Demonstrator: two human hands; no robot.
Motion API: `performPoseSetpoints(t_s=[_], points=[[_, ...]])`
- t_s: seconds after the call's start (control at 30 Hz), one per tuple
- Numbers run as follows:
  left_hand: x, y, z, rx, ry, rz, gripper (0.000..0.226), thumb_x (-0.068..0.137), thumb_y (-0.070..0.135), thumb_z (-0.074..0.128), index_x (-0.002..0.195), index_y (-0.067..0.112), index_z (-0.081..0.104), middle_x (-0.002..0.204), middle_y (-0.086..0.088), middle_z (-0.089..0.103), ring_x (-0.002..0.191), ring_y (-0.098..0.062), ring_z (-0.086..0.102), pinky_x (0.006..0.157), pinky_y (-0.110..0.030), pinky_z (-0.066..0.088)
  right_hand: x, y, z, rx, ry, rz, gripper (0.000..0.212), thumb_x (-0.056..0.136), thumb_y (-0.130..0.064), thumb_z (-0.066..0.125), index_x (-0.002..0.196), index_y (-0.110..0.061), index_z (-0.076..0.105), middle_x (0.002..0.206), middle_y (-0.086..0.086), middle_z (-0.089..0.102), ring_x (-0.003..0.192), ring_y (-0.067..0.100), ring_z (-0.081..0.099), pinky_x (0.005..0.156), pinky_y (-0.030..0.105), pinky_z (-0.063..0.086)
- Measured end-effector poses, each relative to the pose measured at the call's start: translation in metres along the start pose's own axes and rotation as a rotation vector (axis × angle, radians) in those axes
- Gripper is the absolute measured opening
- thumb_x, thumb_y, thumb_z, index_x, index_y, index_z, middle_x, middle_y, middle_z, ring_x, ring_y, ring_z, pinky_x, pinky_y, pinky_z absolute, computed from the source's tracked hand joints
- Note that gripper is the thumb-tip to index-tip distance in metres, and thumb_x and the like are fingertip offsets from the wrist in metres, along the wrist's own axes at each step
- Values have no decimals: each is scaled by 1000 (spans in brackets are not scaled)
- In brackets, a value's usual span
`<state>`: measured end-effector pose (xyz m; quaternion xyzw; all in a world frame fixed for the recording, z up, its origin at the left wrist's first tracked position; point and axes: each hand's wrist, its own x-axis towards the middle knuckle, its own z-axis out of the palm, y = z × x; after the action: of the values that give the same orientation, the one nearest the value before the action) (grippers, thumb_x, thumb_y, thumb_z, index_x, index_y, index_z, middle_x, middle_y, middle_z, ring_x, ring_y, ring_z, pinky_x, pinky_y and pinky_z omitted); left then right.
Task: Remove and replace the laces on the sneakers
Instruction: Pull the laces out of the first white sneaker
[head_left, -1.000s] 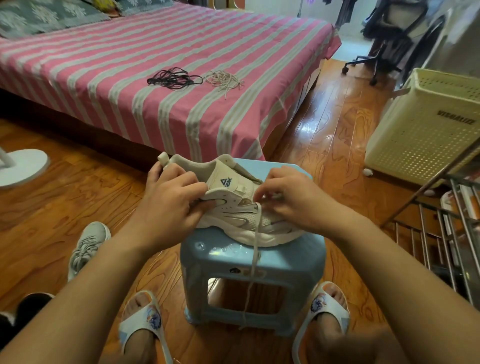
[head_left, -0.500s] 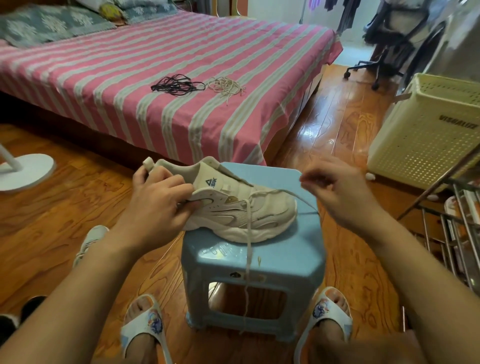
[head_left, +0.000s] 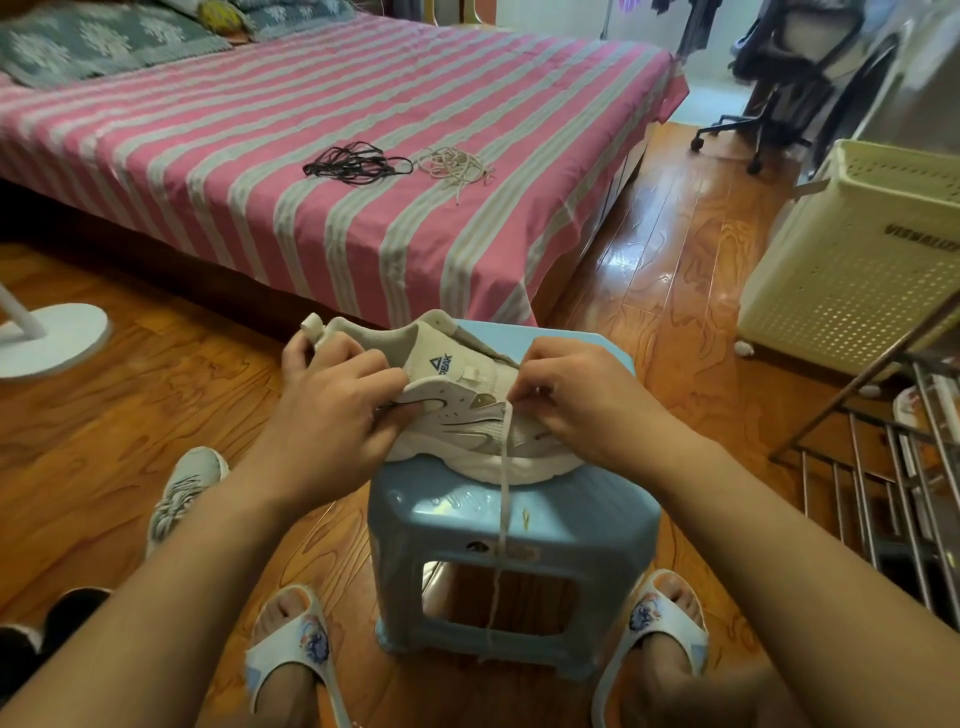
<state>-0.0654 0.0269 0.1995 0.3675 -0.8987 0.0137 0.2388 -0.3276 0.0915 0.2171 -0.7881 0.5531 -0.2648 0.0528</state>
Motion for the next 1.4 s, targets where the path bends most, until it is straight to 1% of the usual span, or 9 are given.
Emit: performPoseSetpoints(t_s=[0.17,0.37,0.47,0.63,0.83,0.97,1.03,1.23,1.4], points=[[-2,-5,-5,-28,-25,-62,33,96,54,43,84,30,62,80,15,51,93,-17,46,105,-60,30,-10,12,-1,6,146,-115,10,87,-5,69,92,-8,77,96,1,66,85,13,61,76,23,50],[2,7,-2,61,-36,-31,29,94,50,46,87,28,64,83,16,52,95,-19,48,103,-63,31,-16,35,-19,150,63,121,12,84,-7,78,94,-15,79,98,1,58,92,4,53,80,11,43],[1,6,-1,57,-27,-43,30,94,50,45,86,28,63,83,17,51,96,-20,49,105,-63,30,-12,15,-10,-28,-50,-15,20,82,-26,80,100,-21,75,100,-3,56,95,12,49,84,21,43],[0,7,0,59,-10,-48,29,96,51,44,83,29,59,81,16,49,96,-20,49,106,-61,28,-10,4,4,-160,137,-163,10,76,-6,79,80,-12,73,81,0,63,78,24,53,64,43,49],[1,4,-4,38,-31,-82,27,95,51,45,81,31,57,78,15,49,94,-22,50,104,-60,30,-29,39,-23,380,186,238,4,84,-9,77,82,-11,75,113,0,55,109,10,53,94,28,45],[0,19,1,92,-14,-58,22,91,45,51,84,28,62,79,15,48,95,-24,51,106,-63,28,-35,42,-29,192,49,267,17,87,-19,77,104,-22,77,123,-2,54,121,8,45,111,29,35],[0,22,2,105,-9,-76,22,91,45,51,83,27,62,78,14,49,94,-24,51,105,-62,28,-30,24,-18,66,-13,115,29,81,-29,81,109,-23,74,115,-3,57,113,12,45,104,19,33],[-1,27,3,136,-13,-111,26,93,45,50,85,26,66,78,10,57,93,-25,50,104,-62,30,-22,1,10,-168,139,16,7,82,-11,74,88,-10,71,85,5,65,80,27,58,67,47,51],[0,20,1,121,-5,-128,22,92,43,54,86,27,67,78,12,56,93,-23,49,103,-60,30,-34,16,-20,0,223,88,9,81,-11,74,74,-9,69,80,-3,57,83,12,47,76,31,40]])
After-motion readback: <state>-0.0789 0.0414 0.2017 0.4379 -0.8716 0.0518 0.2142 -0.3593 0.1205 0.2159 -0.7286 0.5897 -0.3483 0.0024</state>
